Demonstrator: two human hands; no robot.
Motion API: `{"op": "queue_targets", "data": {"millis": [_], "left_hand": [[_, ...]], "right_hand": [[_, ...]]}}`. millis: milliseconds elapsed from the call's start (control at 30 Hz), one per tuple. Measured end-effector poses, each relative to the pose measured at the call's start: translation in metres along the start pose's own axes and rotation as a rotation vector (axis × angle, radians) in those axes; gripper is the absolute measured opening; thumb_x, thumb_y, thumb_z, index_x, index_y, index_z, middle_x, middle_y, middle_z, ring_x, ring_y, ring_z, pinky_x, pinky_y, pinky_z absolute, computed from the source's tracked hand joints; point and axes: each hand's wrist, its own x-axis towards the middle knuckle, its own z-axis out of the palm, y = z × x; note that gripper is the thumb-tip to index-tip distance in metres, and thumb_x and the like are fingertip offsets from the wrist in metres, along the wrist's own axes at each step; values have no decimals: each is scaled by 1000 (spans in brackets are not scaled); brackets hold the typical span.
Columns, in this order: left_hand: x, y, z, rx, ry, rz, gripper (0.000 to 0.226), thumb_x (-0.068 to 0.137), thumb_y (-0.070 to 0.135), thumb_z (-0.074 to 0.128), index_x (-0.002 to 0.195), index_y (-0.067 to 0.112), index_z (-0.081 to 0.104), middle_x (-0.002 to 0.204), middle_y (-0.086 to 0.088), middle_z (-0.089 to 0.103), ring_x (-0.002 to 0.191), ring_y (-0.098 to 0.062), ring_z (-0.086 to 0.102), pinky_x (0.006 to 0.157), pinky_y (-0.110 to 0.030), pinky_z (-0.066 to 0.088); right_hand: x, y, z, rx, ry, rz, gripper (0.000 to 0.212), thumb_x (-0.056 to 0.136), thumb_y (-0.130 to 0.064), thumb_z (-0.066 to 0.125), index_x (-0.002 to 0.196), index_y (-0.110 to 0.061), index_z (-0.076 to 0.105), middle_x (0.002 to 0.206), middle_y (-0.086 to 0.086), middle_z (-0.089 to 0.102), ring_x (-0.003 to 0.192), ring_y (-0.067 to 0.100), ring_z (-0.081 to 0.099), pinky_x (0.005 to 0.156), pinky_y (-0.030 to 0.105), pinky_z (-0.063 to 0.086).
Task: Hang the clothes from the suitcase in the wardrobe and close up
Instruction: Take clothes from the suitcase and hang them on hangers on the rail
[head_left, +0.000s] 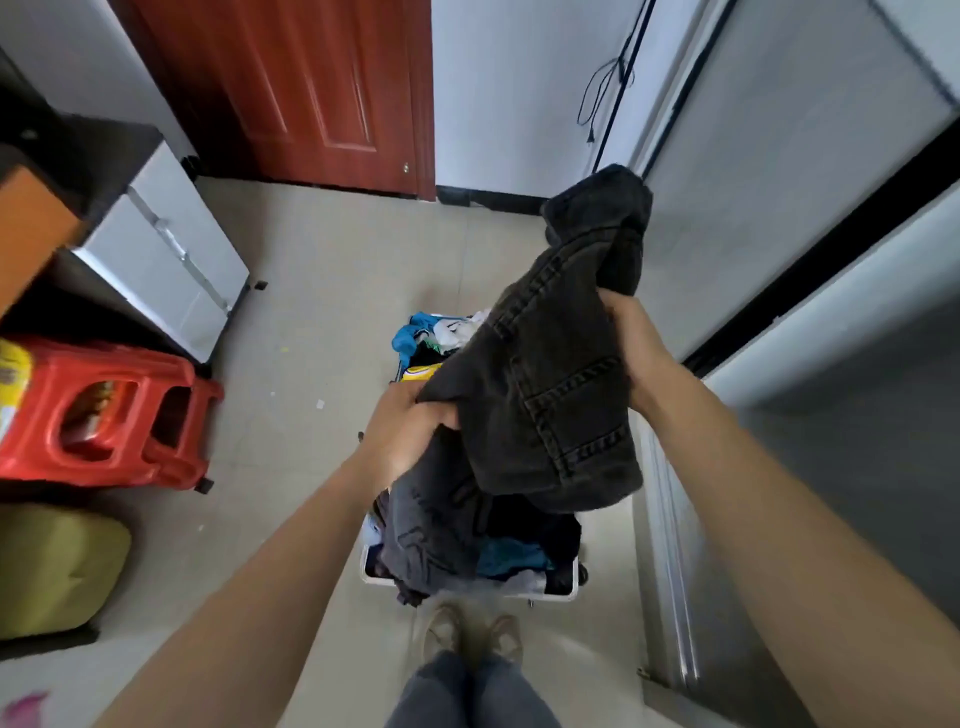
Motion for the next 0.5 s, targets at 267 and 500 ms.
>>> {"op": "queue_targets", "data": {"millis": [267, 500], "left_hand": [[-20, 131, -41, -164, 243, 235, 11, 57, -7, 50, 62, -1, 58, 58, -6, 52, 57, -19, 50, 53, -27, 38], [-16, 192, -60, -387, 355, 456, 20, 52, -1, 46, 70, 6, 53, 63, -4, 46, 57, -16, 41, 51, -26, 31]], "right_hand": [[-31, -86, 38, -382, -46, -231, 32, 92, -30, 66, 122, -19, 63, 105, 0, 73, 92, 18, 66, 75, 32, 60], [-48, -118, 69, -339, -67, -355, 17, 97, -34, 60, 85, -20, 59, 58, -15, 65, 51, -1, 60, 44, 17, 47]]}}
